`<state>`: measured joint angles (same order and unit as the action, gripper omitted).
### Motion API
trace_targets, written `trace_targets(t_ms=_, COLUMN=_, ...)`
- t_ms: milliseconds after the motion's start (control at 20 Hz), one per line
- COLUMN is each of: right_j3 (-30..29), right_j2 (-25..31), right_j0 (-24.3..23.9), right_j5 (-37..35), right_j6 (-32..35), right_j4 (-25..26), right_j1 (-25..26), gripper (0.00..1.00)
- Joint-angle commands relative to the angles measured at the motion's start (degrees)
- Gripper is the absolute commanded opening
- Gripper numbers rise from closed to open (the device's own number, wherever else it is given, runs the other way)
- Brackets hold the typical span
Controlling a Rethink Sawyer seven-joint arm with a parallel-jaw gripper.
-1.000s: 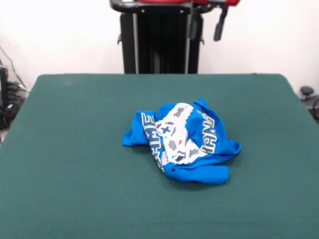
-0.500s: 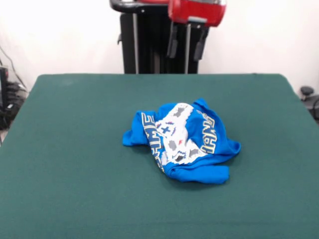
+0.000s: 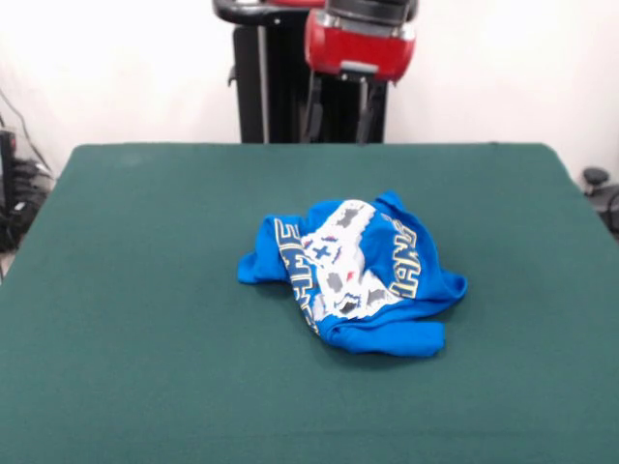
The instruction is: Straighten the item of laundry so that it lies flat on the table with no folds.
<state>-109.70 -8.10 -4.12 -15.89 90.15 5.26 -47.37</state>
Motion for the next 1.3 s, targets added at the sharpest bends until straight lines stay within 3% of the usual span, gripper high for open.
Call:
trace_targets(t_ms=50, right_j3=1.2, right_j2=3.6, right_j0=-0.9, right_j5=8.8, right_j6=15.2, right_j4=-4.2, right_j1=6.5, gripper=1.00)
trace_targets(t_ms=450, right_j3=0.1, right_j2=5.3, right_j0=-2.7, right_j5=20.7, right_j6=17.5, right_j4=-7.2, right_j1=13.7, gripper=1.00)
trace_targets(t_ms=1300, right_j3=-1.7, right_j2=5.1, right_j0=-0.6, right_j5=24.9, right_j6=16.7, right_j4=-12.1, right_j1=17.7, gripper=1.00)
